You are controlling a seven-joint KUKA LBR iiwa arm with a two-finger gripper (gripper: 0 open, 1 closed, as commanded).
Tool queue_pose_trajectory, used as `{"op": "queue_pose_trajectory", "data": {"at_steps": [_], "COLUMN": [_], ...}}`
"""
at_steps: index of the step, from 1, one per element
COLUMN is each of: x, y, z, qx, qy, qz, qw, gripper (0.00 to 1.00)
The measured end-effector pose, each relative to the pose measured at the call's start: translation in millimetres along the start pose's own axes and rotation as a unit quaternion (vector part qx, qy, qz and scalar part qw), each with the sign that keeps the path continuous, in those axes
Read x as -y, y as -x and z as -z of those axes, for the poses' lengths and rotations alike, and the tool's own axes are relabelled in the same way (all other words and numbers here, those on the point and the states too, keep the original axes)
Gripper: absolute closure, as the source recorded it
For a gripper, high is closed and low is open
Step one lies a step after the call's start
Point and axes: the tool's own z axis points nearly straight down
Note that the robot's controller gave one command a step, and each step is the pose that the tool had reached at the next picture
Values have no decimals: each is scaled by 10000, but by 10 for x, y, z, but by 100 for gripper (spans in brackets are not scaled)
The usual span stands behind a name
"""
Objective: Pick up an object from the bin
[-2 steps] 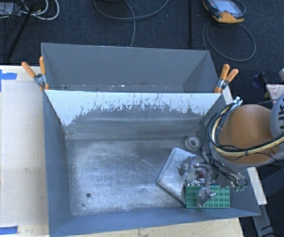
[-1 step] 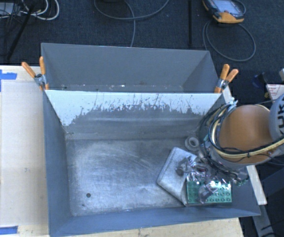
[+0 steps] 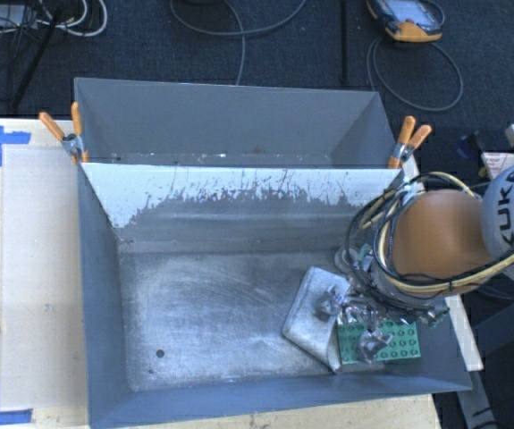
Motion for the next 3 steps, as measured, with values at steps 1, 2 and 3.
{"op": "queue_pose_trajectory", "data": {"at_steps": [1,2,3], "x": [239,236,439], "y": [61,93,118], "z": [-30,-35,-42], "qx": [6,55,75], "qy": [174,24,93], "qz": [1762,3911,5923], "qw": [9842,9203,8056], "gripper": [0,0,0]}}
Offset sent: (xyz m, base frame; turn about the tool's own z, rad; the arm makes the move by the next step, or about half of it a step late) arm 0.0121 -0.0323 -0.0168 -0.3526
